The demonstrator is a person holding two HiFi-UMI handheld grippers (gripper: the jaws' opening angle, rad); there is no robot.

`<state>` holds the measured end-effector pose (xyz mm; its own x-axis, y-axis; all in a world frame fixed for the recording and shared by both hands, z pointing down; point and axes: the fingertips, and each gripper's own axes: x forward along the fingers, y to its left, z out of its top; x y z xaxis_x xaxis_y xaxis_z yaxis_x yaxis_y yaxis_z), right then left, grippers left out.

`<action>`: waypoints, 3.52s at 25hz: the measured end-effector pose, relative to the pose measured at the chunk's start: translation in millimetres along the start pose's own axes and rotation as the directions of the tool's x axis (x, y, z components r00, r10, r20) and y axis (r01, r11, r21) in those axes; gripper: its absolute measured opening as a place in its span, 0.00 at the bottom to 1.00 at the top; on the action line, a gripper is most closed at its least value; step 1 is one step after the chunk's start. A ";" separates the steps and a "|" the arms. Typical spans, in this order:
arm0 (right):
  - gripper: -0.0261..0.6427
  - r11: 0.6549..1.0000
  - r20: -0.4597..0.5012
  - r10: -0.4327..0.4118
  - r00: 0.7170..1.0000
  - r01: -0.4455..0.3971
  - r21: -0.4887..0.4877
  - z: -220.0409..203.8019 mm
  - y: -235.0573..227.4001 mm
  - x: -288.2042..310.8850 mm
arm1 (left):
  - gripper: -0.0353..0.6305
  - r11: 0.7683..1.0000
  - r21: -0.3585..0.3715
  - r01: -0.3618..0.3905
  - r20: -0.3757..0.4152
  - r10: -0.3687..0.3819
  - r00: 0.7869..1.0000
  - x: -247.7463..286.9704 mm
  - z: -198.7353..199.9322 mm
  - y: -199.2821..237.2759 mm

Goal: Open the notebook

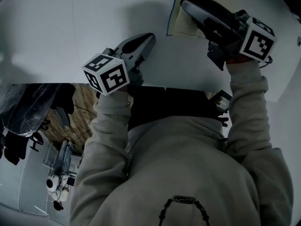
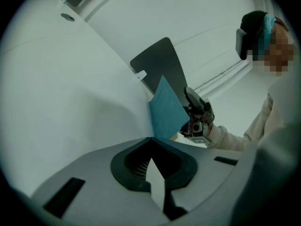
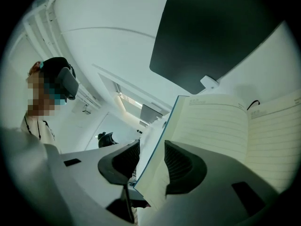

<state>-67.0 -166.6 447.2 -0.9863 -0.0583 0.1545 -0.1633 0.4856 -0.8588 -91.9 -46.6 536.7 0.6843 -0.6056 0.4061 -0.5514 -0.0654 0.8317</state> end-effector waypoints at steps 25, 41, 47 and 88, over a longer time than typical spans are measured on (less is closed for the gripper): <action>0.28 0.989 -0.267 -0.145 0.953 0.150 -0.002 -57.1 -40.6 72.8 | 0.05 0.990 -0.119 -0.069 0.094 0.080 0.992 -61.9 -15.7 31.2; 0.11 0.918 -0.436 -0.392 0.810 0.377 -0.125 -72.2 -70.7 62.9 | 0.05 0.988 -0.153 -0.027 0.143 0.049 0.988 -66.9 -20.3 22.9; 0.09 0.911 -0.451 -0.404 0.796 0.396 -0.117 -72.3 -73.3 66.2 | 0.05 0.984 -0.178 0.005 0.173 0.027 0.985 -70.3 -17.2 22.8; 0.07 0.984 -0.355 -0.159 0.921 0.179 0.023 -58.8 -15.8 68.2 | 0.05 0.991 0.085 -0.106 0.038 0.103 0.994 -80.9 8.0 11.5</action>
<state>-130.2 -127.0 500.0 -0.8737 0.1783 0.4526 -0.3379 0.4469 -0.8283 -157.5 -4.7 510.4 0.6053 -0.6390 0.4746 -0.6594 -0.0686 0.7487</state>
